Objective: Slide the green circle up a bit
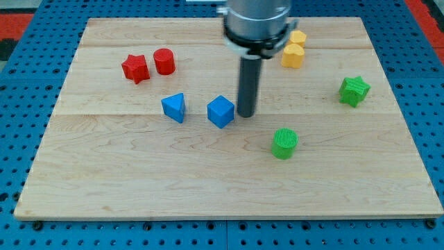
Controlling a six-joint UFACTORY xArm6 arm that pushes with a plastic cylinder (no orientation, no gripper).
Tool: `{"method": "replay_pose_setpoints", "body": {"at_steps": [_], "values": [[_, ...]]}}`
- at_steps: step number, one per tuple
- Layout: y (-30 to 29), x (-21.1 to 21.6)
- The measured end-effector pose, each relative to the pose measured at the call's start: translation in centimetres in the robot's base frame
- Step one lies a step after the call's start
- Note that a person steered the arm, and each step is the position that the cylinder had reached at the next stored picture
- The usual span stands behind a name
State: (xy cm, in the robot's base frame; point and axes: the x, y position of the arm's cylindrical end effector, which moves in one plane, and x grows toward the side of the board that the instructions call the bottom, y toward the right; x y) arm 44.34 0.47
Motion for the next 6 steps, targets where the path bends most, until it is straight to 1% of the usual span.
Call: {"method": "replay_pose_setpoints", "body": {"at_steps": [1, 2, 3, 4, 5, 6], "values": [[-5.0, 0.2], [-1.1, 0.7], [3.4, 6.3], [4.7, 11.5], [11.7, 7.9], [12.9, 2.6]]}}
